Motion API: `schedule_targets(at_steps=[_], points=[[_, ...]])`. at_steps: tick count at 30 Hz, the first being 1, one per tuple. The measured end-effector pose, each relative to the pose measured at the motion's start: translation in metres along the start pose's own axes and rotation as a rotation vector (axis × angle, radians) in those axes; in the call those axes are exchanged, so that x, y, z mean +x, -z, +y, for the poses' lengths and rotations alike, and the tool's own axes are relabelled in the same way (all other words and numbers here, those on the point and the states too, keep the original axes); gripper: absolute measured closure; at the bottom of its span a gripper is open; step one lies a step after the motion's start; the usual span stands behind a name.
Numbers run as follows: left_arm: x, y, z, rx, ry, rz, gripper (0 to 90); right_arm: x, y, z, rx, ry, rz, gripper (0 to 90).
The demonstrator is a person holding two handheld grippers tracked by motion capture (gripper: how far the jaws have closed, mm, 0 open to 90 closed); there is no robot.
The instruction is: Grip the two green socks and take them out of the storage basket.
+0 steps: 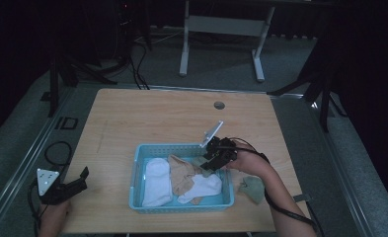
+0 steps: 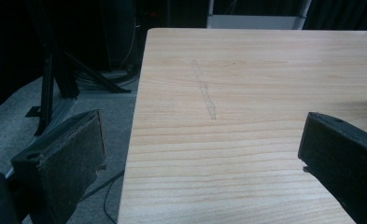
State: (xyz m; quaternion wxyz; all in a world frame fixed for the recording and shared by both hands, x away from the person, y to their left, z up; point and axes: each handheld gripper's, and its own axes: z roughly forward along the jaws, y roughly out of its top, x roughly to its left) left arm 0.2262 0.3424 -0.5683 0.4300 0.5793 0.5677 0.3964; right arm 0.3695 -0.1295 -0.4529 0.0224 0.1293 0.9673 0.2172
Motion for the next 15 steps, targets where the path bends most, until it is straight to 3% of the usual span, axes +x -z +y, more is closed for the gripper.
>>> schedule_targets(at_steps=[15], points=[[0.000,0.000,0.000,0.000,-0.002,-0.002,0.3,-0.004,-0.040,0.006,0.111,-0.008,-0.033,60.3]])
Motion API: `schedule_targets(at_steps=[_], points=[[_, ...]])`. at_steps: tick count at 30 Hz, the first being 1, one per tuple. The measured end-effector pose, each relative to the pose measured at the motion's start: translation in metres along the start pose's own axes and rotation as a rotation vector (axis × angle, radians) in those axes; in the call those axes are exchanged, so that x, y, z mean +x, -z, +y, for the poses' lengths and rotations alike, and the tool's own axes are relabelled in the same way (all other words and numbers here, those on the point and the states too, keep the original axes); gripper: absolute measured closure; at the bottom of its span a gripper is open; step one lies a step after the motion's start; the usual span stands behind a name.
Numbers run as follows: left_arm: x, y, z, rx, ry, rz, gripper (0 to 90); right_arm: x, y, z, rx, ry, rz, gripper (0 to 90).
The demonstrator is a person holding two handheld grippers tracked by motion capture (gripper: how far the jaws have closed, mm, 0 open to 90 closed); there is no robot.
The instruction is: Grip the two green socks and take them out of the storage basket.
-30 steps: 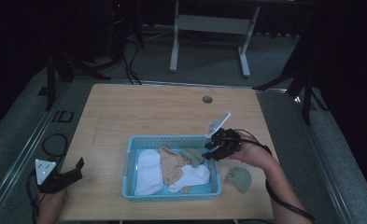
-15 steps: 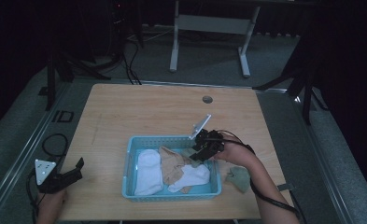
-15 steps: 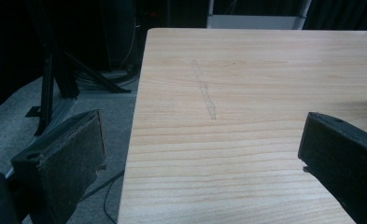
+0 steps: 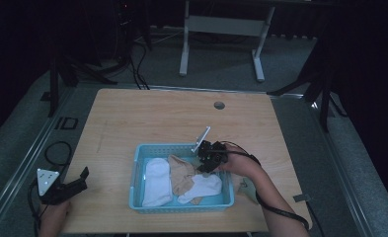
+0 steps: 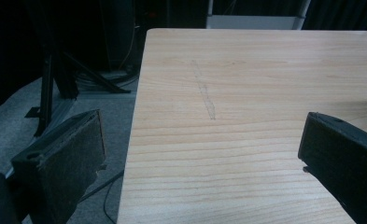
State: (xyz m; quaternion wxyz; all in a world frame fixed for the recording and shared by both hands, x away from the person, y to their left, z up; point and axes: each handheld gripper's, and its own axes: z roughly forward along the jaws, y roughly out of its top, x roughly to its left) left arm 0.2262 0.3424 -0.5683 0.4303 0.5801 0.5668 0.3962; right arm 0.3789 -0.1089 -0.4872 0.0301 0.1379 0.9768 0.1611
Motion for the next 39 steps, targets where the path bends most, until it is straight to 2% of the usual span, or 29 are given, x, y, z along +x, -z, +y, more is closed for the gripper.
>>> schedule_targets(at_steps=[5,7,11,14,27,35,36,38,39], points=[[0.000,0.000,0.000,0.000,0.001,-0.001,0.3,-0.003,-0.005,0.000,0.014,-0.020,-0.004,65.1],[0.000,0.000,0.000,0.000,0.001,-0.001,0.4,-0.004,-0.007,-0.001,0.018,-0.028,0.000,70.8],[0.000,0.000,0.000,0.000,0.001,-0.001,0.4,-0.003,-0.009,-0.001,0.037,-0.009,0.006,82.6],[0.000,0.000,0.000,0.000,0.001,0.000,0.3,-0.002,-0.007,-0.002,0.032,0.003,0.007,85.3],[0.000,0.000,0.000,0.002,0.001,0.003,0.3,0.011,0.042,0.001,-0.049,0.068,0.000,85.7],[0.000,0.000,0.000,0.002,0.002,0.005,0.3,0.018,0.074,0.001,-0.101,0.092,-0.014,85.8],[0.000,0.000,0.000,0.002,0.002,0.005,0.4,0.018,0.074,0.001,-0.101,0.092,-0.014,85.8],[0.000,0.000,0.000,0.001,0.003,0.005,0.3,0.018,0.089,-0.001,-0.127,0.086,-0.024,85.7],[0.000,0.000,0.000,0.001,0.002,0.006,0.3,0.018,0.089,-0.001,-0.127,0.086,-0.024,85.7]])
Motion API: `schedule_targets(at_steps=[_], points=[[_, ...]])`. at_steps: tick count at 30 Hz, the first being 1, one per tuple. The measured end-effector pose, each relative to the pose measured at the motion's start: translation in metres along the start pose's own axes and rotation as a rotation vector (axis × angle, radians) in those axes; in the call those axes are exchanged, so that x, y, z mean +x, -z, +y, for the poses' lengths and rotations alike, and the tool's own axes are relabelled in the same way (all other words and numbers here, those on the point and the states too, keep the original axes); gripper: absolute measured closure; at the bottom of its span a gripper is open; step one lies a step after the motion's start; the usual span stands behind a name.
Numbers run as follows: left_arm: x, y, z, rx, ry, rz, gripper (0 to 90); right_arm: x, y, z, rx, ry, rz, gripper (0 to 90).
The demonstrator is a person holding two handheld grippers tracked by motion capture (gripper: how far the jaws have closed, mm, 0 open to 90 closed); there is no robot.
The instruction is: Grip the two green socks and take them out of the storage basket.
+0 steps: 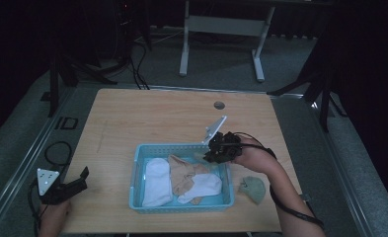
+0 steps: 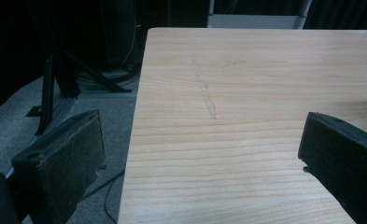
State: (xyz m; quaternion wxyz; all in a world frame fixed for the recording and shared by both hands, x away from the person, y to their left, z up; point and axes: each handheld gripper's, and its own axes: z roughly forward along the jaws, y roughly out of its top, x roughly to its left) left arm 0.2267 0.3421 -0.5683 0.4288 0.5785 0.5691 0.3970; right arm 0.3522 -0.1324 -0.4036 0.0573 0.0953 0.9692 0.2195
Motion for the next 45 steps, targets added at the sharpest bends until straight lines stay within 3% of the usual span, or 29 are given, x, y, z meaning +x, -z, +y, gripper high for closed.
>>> schedule_targets(at_steps=[7,13,20,23,26,36,41,45], points=[[0.000,0.000,0.000,0.002,0.000,0.000,0.3,-0.004,0.037,-0.005,-0.067,-0.010,-0.033,85.7],[0.000,0.000,0.000,0.003,0.001,0.000,0.3,-0.018,0.069,-0.023,-0.104,-0.052,-0.109,85.7],[0.000,0.000,0.000,0.002,0.000,0.001,0.3,-0.029,0.080,-0.047,-0.107,-0.107,-0.151,85.7],[0.000,0.000,0.000,0.002,-0.001,0.001,0.3,-0.037,0.076,-0.067,-0.105,-0.158,-0.160,85.7],[0.000,0.000,0.000,0.002,0.000,0.000,0.3,-0.041,0.071,-0.078,-0.100,-0.180,-0.164,85.7],[0.000,0.000,0.000,0.002,-0.001,0.003,0.3,-0.060,0.028,-0.136,-0.058,-0.330,-0.153,85.6],[0.000,0.000,0.000,0.002,0.000,0.002,0.4,-0.066,0.013,-0.156,-0.058,-0.384,-0.177,85.6],[0.000,0.000,0.000,0.002,-0.002,0.002,0.4,-0.069,-0.001,-0.164,-0.058,-0.410,-0.157,85.6]])
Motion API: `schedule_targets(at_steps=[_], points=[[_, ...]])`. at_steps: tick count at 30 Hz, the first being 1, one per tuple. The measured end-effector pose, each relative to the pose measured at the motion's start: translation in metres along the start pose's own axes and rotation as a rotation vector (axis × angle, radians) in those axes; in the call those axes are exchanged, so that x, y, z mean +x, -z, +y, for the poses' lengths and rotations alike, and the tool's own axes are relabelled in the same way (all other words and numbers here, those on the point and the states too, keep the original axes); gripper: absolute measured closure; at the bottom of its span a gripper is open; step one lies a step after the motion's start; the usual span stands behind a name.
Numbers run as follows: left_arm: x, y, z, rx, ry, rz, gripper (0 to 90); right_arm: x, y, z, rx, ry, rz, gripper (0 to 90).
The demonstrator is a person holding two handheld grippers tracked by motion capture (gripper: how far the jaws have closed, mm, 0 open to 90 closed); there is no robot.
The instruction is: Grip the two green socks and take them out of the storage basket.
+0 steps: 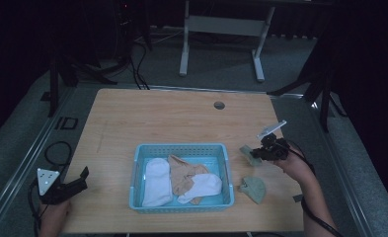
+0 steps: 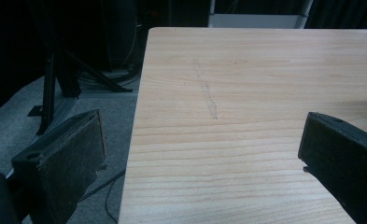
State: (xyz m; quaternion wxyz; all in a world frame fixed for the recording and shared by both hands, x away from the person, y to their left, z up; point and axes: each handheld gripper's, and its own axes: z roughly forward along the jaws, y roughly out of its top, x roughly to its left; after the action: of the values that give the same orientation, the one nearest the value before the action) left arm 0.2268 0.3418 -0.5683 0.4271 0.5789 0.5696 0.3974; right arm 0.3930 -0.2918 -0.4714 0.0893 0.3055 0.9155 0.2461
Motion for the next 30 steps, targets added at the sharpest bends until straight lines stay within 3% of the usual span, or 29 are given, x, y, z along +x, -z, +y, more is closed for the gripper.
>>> schedule_targets(at_steps=[12,14,17,24,30], points=[[0.000,0.000,0.000,0.000,0.000,-0.001,0.3,0.003,-0.036,-0.005,0.030,-0.025,0.033,85.0],[0.000,0.000,0.000,-0.001,-0.001,0.000,0.3,0.005,-0.038,-0.006,0.032,-0.031,0.042,79.3],[0.000,0.000,0.000,0.001,-0.002,0.000,0.3,0.007,-0.032,-0.004,0.016,-0.037,0.031,71.1],[0.000,0.000,0.000,0.000,-0.002,0.001,0.3,0.007,-0.005,-0.004,-0.082,-0.054,0.011,51.9],[0.000,0.000,0.000,-0.001,-0.001,0.002,0.3,0.003,0.007,-0.017,-0.097,-0.067,-0.012,48.7]])
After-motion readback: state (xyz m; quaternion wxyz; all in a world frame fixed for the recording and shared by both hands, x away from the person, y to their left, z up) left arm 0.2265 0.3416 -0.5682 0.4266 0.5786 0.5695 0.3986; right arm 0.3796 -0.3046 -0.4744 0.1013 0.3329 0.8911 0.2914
